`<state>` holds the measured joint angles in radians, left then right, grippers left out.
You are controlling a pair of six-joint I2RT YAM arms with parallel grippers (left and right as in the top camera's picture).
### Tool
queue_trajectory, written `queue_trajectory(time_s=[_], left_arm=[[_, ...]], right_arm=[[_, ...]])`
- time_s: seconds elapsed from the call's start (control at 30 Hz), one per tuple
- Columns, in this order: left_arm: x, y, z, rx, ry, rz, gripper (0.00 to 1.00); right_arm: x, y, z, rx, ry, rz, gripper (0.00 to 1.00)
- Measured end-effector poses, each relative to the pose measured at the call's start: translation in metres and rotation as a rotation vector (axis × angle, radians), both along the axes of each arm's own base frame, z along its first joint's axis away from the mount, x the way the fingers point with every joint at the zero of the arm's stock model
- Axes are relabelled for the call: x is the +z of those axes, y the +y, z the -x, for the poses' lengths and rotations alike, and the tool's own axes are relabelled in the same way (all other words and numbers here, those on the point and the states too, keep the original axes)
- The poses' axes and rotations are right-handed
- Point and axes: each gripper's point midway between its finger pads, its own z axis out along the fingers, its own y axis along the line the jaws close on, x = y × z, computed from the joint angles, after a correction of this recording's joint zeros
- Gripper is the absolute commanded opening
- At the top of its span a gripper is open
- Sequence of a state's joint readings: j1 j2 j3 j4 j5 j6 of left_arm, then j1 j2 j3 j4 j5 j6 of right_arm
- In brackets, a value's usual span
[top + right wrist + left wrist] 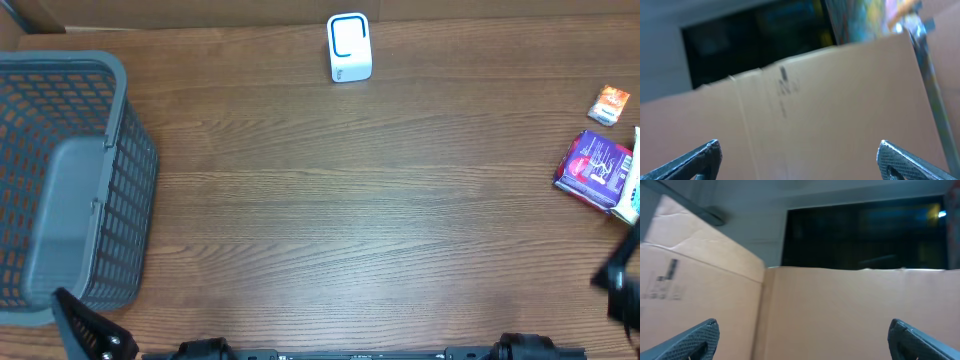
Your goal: Scan the item barcode
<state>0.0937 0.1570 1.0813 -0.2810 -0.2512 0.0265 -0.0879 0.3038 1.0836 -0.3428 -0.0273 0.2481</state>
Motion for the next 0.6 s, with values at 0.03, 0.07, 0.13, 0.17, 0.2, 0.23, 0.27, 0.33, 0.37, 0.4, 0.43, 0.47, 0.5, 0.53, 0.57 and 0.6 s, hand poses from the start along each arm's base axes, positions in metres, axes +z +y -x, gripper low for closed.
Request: queue_trajectory(time_s=[0.03, 0.07, 0.13, 0.17, 0.2, 0.23, 0.27, 0.33, 0.37, 0.4, 0.43, 0.47, 0.5, 0.53, 0.57, 0.6], left_arm=[[0.000, -0.002, -0.001, -0.017, -0.002, -0.002, 1.00], [0.001, -0.004, -0.001, -0.030, -0.004, -0.004, 1.00], [0.001, -0.006, 0.000, -0.040, -0.009, -0.006, 1.00], [0.001, -0.007, 0.001, -0.038, -0.011, -0.006, 1.00], [0.001, -0.006, 0.003, -0.029, -0.017, -0.006, 1.00], [0.000, -0.006, 0.008, -0.016, -0.026, -0.007, 1.00], [-0.001, -0.007, 0.013, -0.007, -0.038, -0.010, 1.00], [-0.007, -0.009, 0.028, 0.020, -0.071, -0.009, 1.00], [-0.009, -0.010, 0.034, 0.029, -0.085, -0.008, 1.00], [-0.009, -0.012, 0.042, 0.038, -0.107, -0.010, 1.00], [-0.007, -0.013, 0.047, 0.041, -0.128, -0.014, 1.00], [-0.005, -0.014, 0.050, 0.040, -0.143, -0.015, 1.00], [-0.004, -0.014, 0.050, 0.036, -0.154, -0.013, 1.00], [-0.005, -0.014, 0.045, 0.026, -0.157, -0.009, 1.00], [-0.005, -0.014, 0.042, 0.025, -0.168, -0.011, 1.00], [-0.005, -0.014, 0.040, 0.026, -0.170, -0.013, 1.00]], right_arm=[[-0.002, 0.001, 0.011, 0.002, -0.023, 0.004, 1.00], [-0.005, 0.004, 0.021, 0.011, -0.039, 0.012, 1.00], [-0.014, 0.008, 0.033, 0.026, -0.054, 0.023, 1.00], [-0.018, 0.010, 0.036, 0.033, -0.059, 0.027, 1.00], [-0.025, 0.012, 0.039, 0.042, -0.063, 0.033, 1.00], [-0.033, 0.014, 0.041, 0.051, -0.061, 0.038, 1.00], [-0.038, 0.015, 0.042, 0.055, -0.064, 0.042, 1.00], [-0.048, 0.017, 0.043, 0.064, -0.058, 0.049, 1.00], [-0.050, 0.018, 0.042, 0.069, -0.062, 0.052, 1.00], [-0.051, 0.019, 0.042, 0.074, -0.063, 0.054, 1.00], [-0.051, 0.019, 0.040, 0.079, -0.067, 0.056, 1.00], [-0.052, 0.020, 0.038, 0.083, -0.066, 0.059, 1.00], [-0.054, 0.020, 0.033, 0.085, -0.068, 0.061, 1.00], [-0.058, 0.020, 0.027, 0.087, -0.068, 0.062, 1.00], [-0.058, 0.018, 0.022, 0.079, -0.086, 0.060, 1.00], [-0.061, 0.017, 0.018, 0.073, -0.087, 0.057, 1.00]])
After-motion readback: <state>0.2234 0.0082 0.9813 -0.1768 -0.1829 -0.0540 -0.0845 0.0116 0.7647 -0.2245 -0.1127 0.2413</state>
